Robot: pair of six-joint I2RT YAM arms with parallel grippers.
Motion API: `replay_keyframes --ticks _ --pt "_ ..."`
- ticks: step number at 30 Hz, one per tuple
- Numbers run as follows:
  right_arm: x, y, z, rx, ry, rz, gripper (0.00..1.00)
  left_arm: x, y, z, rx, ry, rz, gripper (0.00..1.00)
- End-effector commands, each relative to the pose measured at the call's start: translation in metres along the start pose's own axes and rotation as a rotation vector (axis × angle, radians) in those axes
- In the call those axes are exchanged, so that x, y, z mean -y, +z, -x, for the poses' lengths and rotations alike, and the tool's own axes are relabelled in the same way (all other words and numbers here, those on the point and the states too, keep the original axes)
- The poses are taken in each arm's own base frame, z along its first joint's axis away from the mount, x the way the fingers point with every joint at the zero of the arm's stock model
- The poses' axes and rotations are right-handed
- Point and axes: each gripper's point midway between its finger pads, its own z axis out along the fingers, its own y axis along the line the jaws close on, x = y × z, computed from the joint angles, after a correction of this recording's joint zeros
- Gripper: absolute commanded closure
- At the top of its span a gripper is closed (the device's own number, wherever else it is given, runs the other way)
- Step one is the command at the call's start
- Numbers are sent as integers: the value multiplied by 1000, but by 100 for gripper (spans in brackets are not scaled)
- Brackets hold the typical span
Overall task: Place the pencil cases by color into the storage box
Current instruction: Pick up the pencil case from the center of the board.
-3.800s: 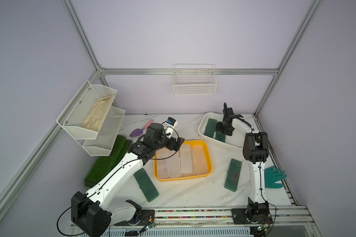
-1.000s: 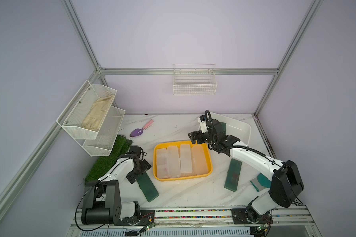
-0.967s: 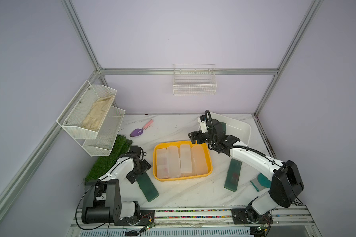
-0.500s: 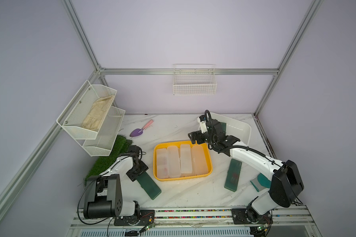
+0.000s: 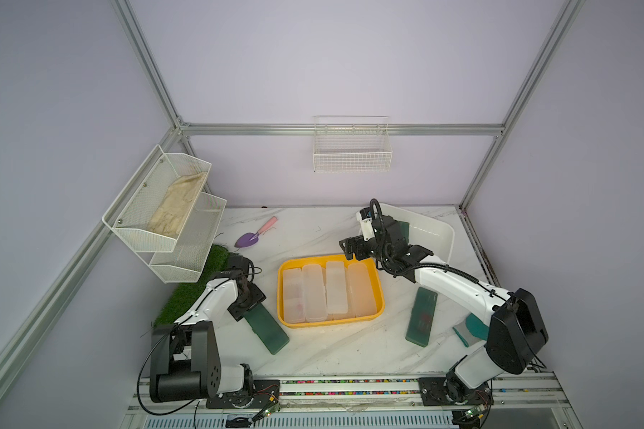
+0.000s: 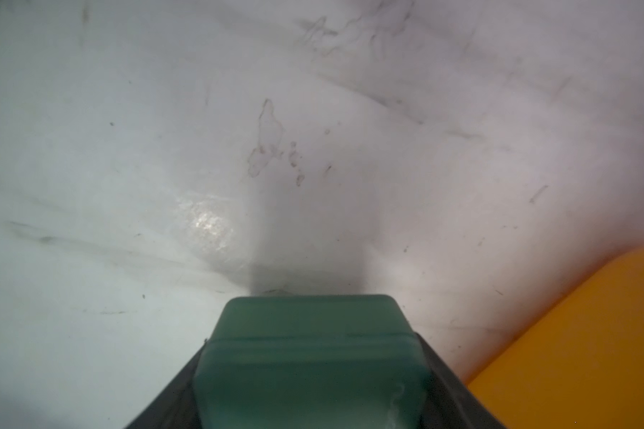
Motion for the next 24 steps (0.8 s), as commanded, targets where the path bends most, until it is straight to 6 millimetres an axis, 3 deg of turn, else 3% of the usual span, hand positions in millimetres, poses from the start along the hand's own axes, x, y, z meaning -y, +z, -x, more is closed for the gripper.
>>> replay_keyframes --ticks 1,10,18,24 --pt "-7 1 16 48 -16 15 3 14 -27 22 65 57 -45 47" --pt "-6 -1 17 53 -11 13 3 25 -53 48 124 186 -32 47" --pt "-10 -5 20 73 -19 31 3 35 -98 83 266 277 12 47" --pt "-13 -10 25 109 -19 53 3 67 -133 101 341 302 -81 46"
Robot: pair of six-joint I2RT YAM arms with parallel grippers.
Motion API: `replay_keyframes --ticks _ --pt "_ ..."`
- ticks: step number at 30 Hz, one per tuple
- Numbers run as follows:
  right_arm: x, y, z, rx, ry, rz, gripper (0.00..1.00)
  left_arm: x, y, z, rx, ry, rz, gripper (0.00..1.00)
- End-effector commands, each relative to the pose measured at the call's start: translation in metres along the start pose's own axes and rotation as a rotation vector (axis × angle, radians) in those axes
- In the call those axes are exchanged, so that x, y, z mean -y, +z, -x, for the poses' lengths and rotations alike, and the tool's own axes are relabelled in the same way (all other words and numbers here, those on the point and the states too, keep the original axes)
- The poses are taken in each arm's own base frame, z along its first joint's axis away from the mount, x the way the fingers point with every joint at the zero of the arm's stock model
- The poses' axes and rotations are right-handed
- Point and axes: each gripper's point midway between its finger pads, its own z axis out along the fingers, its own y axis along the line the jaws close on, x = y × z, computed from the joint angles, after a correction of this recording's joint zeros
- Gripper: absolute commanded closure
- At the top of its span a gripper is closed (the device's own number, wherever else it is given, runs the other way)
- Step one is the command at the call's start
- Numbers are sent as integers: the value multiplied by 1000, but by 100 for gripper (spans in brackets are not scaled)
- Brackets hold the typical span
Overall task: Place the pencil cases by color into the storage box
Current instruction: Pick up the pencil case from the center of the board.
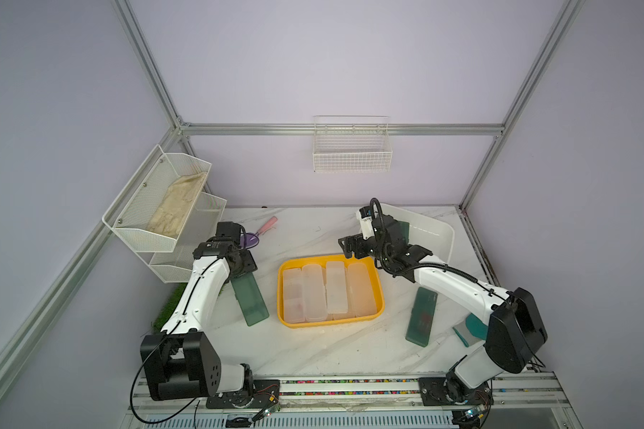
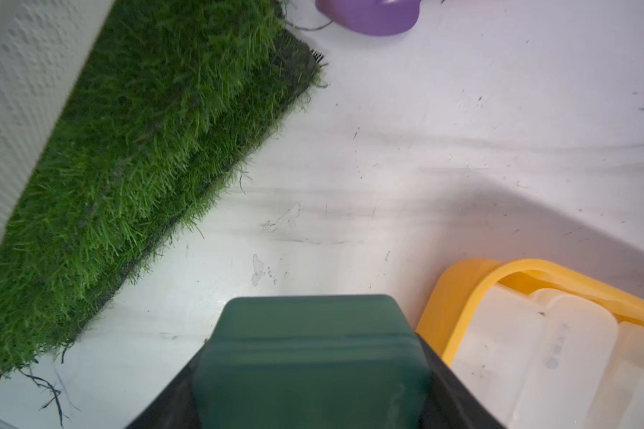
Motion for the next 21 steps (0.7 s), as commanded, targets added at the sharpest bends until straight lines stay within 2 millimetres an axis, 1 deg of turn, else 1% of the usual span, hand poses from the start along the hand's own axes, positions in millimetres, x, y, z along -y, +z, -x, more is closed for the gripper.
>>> replay_keyframes --ticks 1,2,4,6,10,15,17,21 --pt "-12 -12 17 76 -21 43 3 21 -27 32 98 31 -37 46" --pt "-13 -13 18 84 -23 47 3 27 -34 38 123 24 -52 45" --pt "-17 -15 19 100 -30 54 3 40 -32 47 122 7 -68 45" --pt "-23 -16 20 116 -38 68 3 54 -37 59 141 -8 -99 45" --pt "-40 -18 20 154 -64 77 3 91 -45 80 167 -4 -167 45" --pt "-68 -24 20 237 -94 102 3 128 -50 98 192 2 -220 45" --pt "-85 -24 18 266 -115 117 3 140 -53 103 204 4 -236 45" --pt "-117 -12 6 297 -143 140 3 159 -59 106 220 6 -267 45"
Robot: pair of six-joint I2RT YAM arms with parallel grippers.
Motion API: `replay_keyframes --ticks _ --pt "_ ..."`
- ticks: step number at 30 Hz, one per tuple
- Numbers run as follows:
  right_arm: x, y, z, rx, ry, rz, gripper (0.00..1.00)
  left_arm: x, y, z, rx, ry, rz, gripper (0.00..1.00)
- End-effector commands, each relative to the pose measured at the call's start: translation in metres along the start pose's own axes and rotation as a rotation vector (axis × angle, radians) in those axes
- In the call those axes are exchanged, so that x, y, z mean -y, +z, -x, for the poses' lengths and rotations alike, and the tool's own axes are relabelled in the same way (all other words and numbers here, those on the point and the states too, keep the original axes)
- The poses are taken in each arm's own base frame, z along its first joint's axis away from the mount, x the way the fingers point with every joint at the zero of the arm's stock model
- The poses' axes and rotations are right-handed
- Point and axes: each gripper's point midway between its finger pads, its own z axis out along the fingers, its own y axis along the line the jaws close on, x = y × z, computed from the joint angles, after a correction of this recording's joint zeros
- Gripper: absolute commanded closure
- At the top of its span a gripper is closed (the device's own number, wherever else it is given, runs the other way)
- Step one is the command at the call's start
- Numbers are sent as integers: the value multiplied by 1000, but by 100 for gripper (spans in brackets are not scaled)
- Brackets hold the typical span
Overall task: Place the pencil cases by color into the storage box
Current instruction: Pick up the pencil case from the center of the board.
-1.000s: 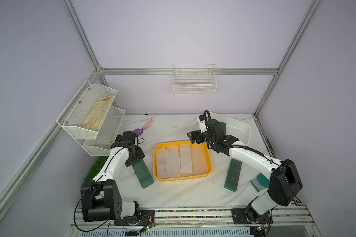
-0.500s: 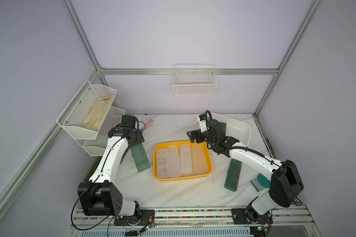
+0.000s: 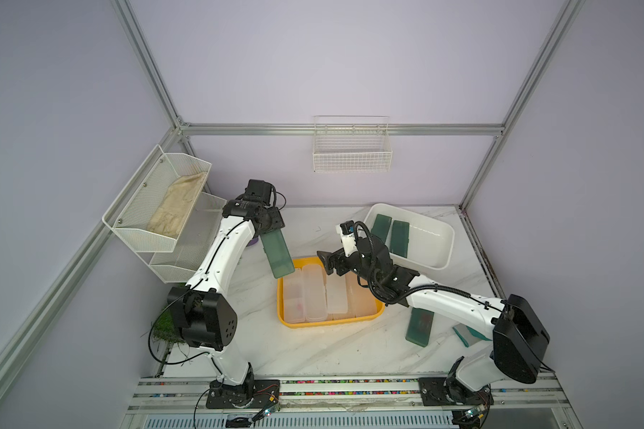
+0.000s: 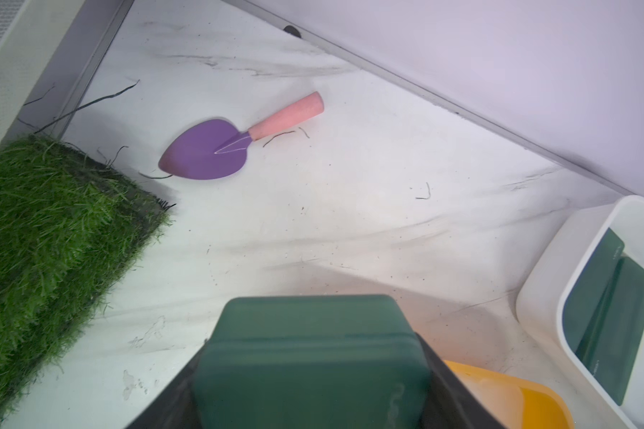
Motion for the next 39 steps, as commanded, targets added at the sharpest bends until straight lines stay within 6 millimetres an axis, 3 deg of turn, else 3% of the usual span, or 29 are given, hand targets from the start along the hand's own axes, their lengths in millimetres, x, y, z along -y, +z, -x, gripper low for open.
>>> replay_keyframes --ticks 1,7,10,25,39 --pt "-22 13 9 100 -24 -3 3 24 -23 26 91 -40 -70 45" --pt "-74 39 -11 107 -10 52 3 42 -21 24 99 -23 -86 45" --pt "-84 46 -18 127 -14 34 3 50 -20 21 100 -15 -96 45" --pt "-73 78 -36 120 -57 -77 3 66 -28 20 122 7 -125 45" --pt "-58 89 -44 99 -54 -120 9 70 -41 19 139 20 -150 45"
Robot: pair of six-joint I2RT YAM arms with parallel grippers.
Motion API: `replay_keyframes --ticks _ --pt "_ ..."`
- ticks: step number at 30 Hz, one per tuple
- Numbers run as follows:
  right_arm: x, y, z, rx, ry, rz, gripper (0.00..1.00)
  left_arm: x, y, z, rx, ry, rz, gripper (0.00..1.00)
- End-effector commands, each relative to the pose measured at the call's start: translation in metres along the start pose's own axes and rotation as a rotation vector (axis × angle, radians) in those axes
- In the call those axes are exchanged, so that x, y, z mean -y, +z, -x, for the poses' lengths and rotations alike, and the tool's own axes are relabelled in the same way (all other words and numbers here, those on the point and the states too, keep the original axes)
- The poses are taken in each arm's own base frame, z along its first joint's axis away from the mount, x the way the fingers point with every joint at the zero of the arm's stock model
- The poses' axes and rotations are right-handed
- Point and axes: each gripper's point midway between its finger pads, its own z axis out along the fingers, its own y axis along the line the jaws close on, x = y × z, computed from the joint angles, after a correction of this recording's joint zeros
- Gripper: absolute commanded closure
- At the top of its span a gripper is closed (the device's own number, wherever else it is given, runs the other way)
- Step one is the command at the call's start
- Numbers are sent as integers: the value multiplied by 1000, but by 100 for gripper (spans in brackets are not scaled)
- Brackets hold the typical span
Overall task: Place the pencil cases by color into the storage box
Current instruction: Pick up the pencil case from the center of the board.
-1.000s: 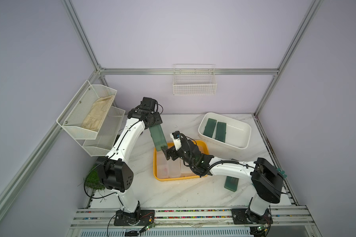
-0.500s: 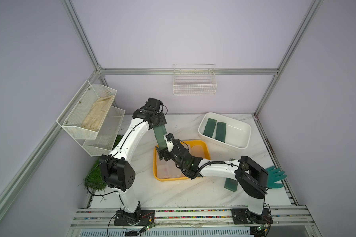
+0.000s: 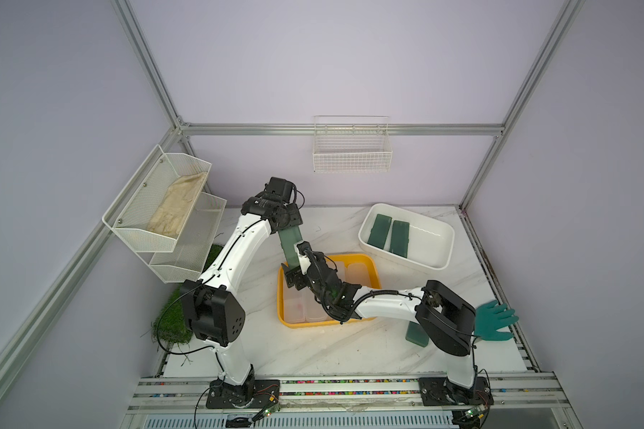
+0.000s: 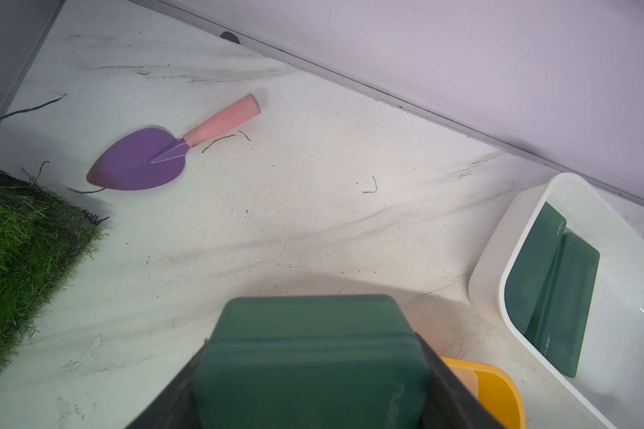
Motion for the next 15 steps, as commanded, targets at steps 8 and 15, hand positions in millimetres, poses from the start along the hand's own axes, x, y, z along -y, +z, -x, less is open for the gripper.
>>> replay_keyframes --ticks 8,15 --pt "12 12 0 3 14 -25 20 18 -44 32 134 -23 -88 45" --pt "16 13 0 0 14 -32 30 20 -48 33 141 -21 -92 44"
